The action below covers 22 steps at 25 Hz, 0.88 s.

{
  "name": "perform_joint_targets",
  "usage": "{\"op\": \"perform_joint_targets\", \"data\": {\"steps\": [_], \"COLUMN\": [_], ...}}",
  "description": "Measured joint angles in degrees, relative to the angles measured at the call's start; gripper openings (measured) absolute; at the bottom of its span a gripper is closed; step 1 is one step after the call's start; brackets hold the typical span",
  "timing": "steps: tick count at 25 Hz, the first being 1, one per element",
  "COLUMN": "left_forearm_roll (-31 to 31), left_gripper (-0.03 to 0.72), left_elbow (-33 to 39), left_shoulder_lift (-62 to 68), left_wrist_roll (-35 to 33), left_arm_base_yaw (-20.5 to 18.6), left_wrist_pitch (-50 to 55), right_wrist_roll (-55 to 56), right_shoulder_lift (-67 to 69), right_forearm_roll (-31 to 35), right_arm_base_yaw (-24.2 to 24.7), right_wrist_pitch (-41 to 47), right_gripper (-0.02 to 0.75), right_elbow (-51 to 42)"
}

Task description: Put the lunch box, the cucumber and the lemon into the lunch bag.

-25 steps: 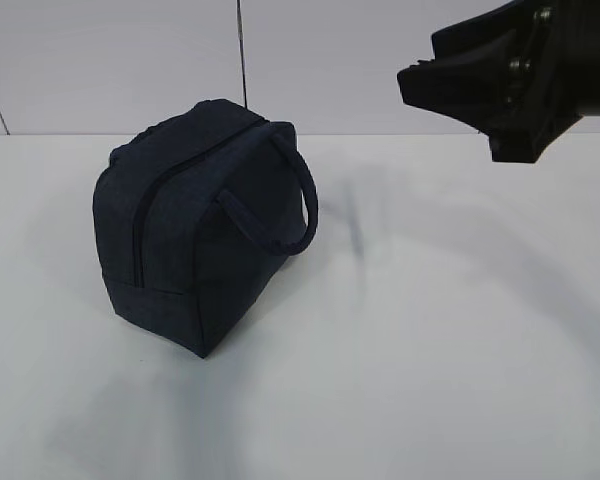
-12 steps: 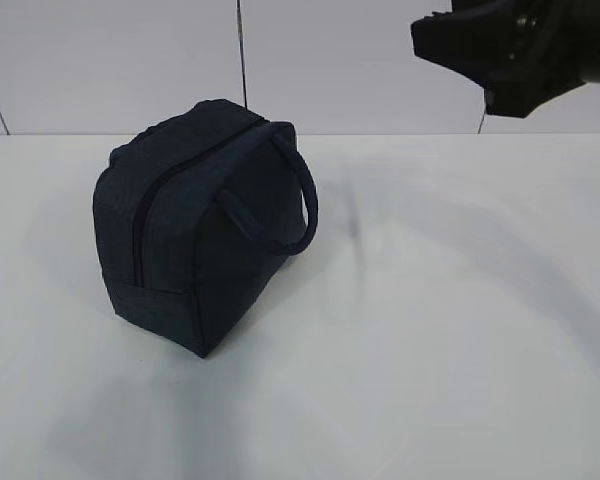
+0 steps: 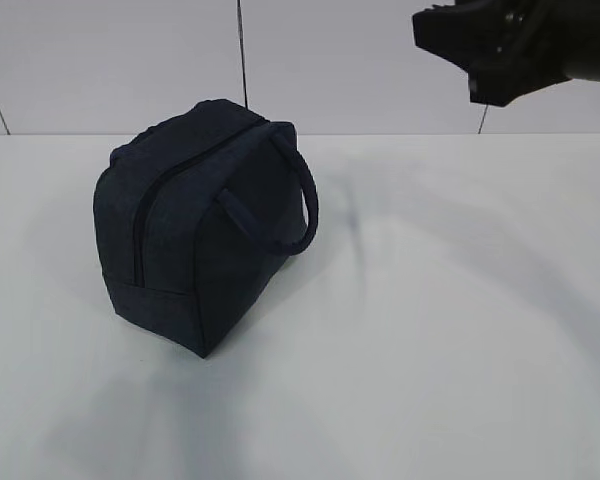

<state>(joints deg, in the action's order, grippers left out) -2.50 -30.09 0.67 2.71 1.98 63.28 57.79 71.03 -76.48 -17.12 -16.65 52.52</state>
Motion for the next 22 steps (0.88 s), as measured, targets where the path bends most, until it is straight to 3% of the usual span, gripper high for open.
{"op": "perform_joint_targets", "data": {"steps": [11, 22], "left_forearm_roll": [0.0, 0.0], "left_gripper": [0.235, 0.235], "left_elbow": [0.0, 0.0], "left_shoulder_lift": [0.0, 0.0], "left_wrist_roll": [0.0, 0.0], "left_arm_base_yaw": [0.0, 0.0], "left_wrist_pitch": [0.0, 0.0], "right_wrist_roll": [-16.6, -47.62], "right_shoulder_lift": [0.0, 0.0], "right_forearm_roll": [17.54, 46.7], "right_arm_base_yaw": [-0.58, -4.94], "right_wrist_pitch": [9.37, 21.95], "right_gripper": [0.368, 0.368], "right_elbow": [-0.27, -0.26]}}
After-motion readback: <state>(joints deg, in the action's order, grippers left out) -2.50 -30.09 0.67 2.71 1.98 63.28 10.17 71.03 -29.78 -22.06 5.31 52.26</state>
